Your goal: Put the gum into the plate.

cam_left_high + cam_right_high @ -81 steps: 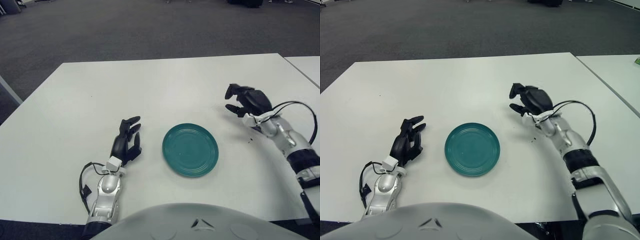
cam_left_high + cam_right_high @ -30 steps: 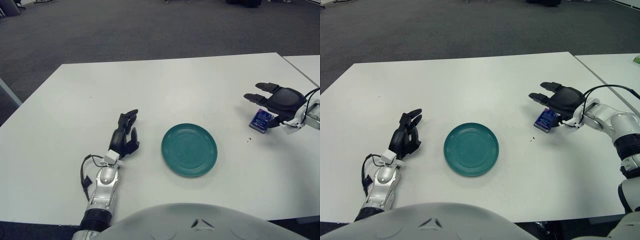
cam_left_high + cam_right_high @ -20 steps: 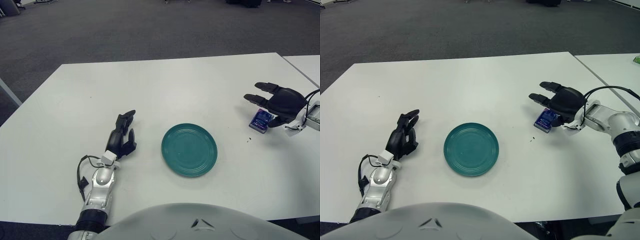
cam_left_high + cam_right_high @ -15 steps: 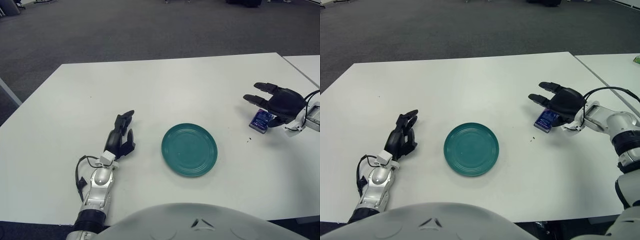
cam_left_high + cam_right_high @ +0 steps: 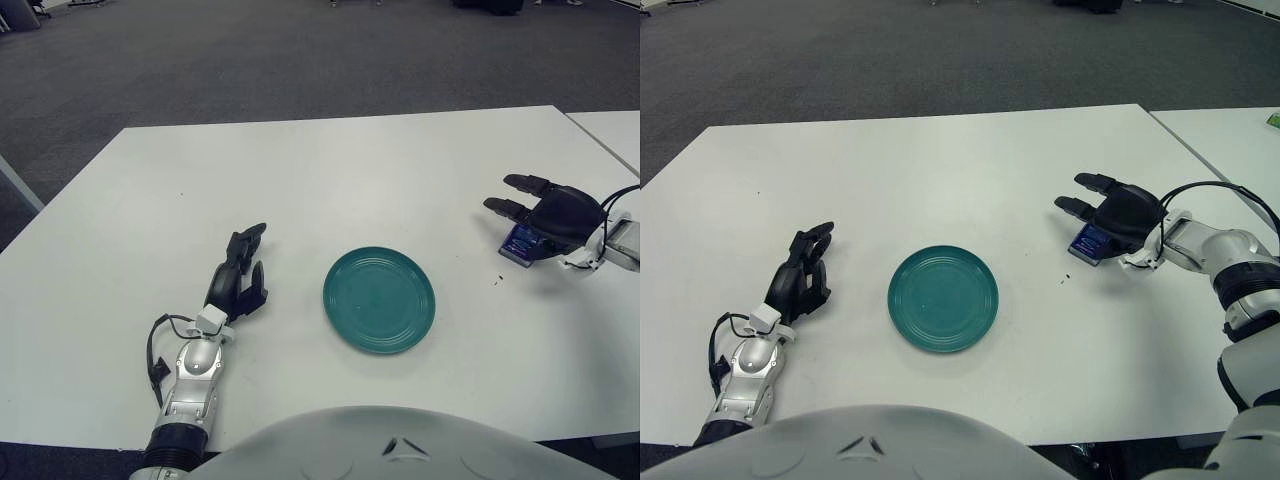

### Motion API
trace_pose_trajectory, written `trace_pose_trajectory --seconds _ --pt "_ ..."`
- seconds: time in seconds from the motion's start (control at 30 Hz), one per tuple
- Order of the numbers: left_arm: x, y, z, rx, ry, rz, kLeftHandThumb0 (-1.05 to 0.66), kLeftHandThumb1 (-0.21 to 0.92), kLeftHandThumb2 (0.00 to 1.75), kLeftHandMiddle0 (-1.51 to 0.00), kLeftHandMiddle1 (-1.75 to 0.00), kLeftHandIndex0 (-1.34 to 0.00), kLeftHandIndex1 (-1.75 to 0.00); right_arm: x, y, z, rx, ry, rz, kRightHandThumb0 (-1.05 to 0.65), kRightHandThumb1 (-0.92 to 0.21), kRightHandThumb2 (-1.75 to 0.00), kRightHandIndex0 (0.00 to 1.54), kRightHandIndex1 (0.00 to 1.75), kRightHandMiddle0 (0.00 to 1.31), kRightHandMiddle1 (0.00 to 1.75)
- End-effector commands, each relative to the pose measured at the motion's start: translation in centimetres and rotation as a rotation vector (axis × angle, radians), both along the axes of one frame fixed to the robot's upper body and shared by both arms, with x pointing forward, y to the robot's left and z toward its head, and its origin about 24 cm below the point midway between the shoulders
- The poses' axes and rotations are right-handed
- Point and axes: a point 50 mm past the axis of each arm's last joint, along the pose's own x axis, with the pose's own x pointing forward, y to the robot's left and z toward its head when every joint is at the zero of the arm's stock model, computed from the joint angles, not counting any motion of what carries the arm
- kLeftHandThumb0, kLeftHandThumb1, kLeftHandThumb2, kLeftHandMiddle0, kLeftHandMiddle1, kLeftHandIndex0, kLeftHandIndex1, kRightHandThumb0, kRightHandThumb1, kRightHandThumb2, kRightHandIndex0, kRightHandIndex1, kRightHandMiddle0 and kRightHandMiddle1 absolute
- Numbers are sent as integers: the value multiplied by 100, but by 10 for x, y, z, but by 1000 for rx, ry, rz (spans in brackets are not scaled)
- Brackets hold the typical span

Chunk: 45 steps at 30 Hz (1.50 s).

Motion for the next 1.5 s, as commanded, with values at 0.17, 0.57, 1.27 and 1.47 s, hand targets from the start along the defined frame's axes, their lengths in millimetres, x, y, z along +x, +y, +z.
trace_pose_trajectory --seconds 0.17,0.57,1.27,1.47 --pt "-6 6 -7 -17 39 23 -92 92 89 -23 -12 0 -78 -2 2 -9 16 7 -1 -94 -92 -47 11 1 0 20" --pt "-6 10 -7 -13 44 28 -95 92 86 -23 -10 0 -77 -14 3 -30 38 47 13 -91 -92 -38 12 1 0 18" --pt "-5 14 -7 13 62 -1 -87 92 86 -21 -6 0 -72 -24 -1 -41 48 108 -29 -88 -92 -35 14 1 0 18" --pt "-6 14 -7 22 52 12 -86 92 87 -21 -5 0 -70 -25 0 -45 52 116 -31 -88 -92 -33 13 0 0 15"
